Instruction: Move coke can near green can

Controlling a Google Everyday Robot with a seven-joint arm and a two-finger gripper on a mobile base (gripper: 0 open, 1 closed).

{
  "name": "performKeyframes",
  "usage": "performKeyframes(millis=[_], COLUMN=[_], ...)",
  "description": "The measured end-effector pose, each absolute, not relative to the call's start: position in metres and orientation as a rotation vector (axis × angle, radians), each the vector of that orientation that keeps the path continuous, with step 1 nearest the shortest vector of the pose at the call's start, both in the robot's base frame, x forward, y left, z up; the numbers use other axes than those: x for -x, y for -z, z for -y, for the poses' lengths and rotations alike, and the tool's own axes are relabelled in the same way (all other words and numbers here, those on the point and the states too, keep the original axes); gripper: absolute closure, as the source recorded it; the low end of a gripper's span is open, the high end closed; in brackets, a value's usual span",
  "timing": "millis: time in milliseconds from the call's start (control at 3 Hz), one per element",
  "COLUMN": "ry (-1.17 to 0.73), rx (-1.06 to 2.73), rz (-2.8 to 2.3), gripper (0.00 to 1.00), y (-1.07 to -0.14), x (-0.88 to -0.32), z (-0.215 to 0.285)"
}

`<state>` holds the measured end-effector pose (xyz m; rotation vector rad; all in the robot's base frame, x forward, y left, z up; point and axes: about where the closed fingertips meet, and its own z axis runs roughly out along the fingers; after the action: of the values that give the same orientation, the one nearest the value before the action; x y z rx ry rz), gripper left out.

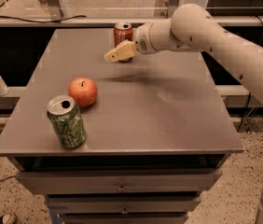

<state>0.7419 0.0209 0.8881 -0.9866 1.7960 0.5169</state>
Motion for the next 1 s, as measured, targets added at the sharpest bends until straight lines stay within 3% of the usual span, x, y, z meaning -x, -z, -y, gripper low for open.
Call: performKeyframes(millis=[333, 667, 1000], ry=[-0.551, -0.575, -0.594], rx=[0.93, 0.874, 0.829], rz=[-1.744, -1.723, -1.724], gripper=[0.0, 0.18, 0.42], y=[-0.8936, -0.8934, -0.8852], x=[-0.7617, -0.7688, -0.7651], z=[-0.0372, -0.0457, -0.0467])
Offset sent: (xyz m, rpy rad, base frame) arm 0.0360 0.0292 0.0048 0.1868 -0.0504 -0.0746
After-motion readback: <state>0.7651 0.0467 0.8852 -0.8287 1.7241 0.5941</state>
